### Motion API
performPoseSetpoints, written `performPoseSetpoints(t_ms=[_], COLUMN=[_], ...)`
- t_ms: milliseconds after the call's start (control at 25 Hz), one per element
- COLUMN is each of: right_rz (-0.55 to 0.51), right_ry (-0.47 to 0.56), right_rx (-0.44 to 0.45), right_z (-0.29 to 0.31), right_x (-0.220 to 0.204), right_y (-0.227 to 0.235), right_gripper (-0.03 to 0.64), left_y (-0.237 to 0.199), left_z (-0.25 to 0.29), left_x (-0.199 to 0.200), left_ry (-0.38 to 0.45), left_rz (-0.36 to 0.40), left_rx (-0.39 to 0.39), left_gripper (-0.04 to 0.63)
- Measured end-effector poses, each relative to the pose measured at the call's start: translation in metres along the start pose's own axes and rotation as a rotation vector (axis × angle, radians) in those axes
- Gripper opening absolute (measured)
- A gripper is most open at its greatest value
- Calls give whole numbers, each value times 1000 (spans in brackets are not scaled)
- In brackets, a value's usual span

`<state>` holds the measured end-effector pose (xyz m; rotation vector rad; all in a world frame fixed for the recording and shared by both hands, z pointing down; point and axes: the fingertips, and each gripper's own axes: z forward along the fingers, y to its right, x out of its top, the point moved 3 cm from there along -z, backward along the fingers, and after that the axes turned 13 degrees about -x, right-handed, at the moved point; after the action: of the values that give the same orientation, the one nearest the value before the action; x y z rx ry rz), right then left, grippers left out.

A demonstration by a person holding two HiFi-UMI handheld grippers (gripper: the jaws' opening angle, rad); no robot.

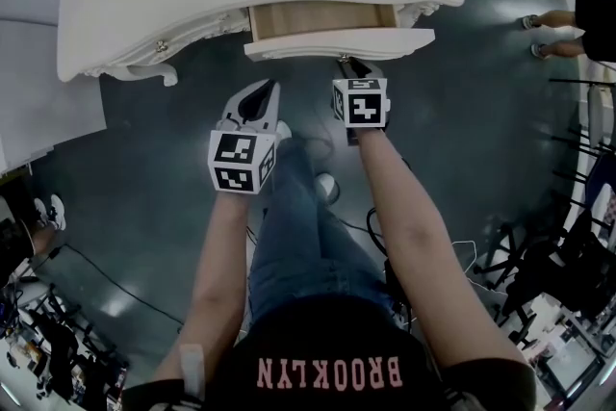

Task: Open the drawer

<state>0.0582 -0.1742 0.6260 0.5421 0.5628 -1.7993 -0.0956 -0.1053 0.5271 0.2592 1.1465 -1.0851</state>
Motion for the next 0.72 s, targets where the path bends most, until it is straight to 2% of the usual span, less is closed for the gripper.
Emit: performPoseSetpoints(t_ms=[720], right_rz=[12], right_ry=[-1], right_rx=[19], right_z=[-39], right_x=[-50], right_y=[-3], right_gripper=[110], left_y=[30], left_z=[-29], left_x=[-22], left_ry=[13], left_rz=[7], left_rx=[37], left_gripper=[5])
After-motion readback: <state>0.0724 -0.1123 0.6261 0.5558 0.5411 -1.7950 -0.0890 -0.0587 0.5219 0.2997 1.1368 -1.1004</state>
